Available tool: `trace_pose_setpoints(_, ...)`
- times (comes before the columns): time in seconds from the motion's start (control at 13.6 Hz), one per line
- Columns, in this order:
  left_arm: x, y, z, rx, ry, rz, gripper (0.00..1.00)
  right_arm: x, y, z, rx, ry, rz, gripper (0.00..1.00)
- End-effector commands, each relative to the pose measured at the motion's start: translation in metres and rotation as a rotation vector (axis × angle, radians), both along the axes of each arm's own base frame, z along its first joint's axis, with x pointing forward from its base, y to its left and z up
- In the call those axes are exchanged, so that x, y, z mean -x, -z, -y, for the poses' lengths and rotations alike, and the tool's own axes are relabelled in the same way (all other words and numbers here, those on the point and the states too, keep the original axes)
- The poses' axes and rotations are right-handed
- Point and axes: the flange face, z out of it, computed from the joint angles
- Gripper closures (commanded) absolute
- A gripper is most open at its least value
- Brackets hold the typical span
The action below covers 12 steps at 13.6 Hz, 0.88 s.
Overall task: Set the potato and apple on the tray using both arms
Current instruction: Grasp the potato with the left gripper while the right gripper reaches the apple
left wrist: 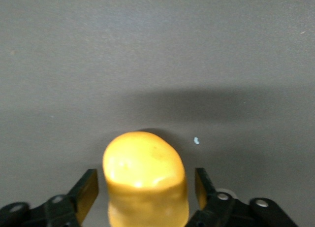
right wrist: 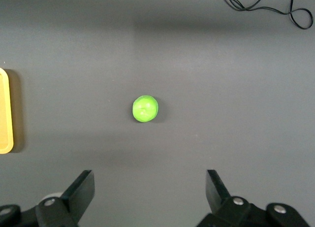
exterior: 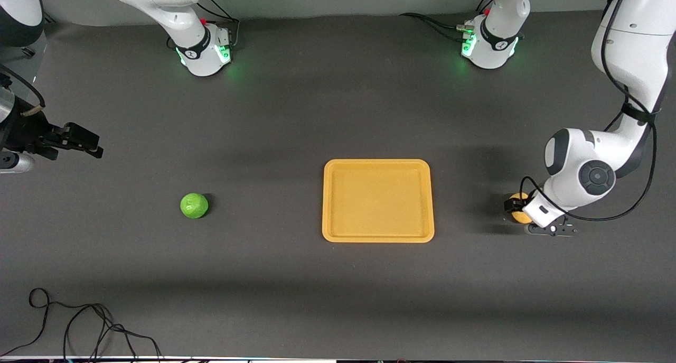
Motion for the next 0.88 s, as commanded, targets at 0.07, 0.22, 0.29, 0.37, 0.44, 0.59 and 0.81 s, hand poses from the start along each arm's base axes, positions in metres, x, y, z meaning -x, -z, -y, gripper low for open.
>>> trace_pose_setpoints(0.07, 0.001, -0.004, 0.003, -0.019, -0.029, 0.014, 0.47, -0.002, -0.004, -0.027, 0.000, -0.066, -0.003, 0.00)
trace_pose_setpoints(0.22, -0.003, -0.027, 0.005, -0.029, -0.038, 0.036, 0.58, -0.006, 0.010, -0.026, -0.019, -0.064, -0.030, 0.00)
trace_pose_setpoints(0.29, -0.004, -0.047, 0.006, -0.043, -0.036, 0.037, 0.60, -0.003, 0.022, -0.028, -0.027, -0.067, -0.066, 0.01)
trace_pose_setpoints(0.37, -0.004, -0.070, 0.016, -0.054, -0.030, 0.028, 0.60, 0.000, 0.039, -0.030, -0.026, -0.068, -0.089, 0.02)
trace_pose_setpoints(0.44, -0.006, -0.095, 0.032, -0.058, -0.019, 0.020, 0.60, -0.002, 0.054, -0.030, -0.027, -0.067, -0.088, 0.02)
trace_pose_setpoints(0.59, -0.005, -0.132, 0.087, -0.068, -0.070, -0.014, 0.60, -0.004, 0.082, -0.031, -0.030, -0.060, -0.079, 0.02)
trace_pose_setpoints(0.81, 0.010, -0.157, 0.189, -0.064, -0.130, -0.035, 0.61, -0.009, 0.138, -0.042, -0.027, -0.066, -0.068, 0.02)
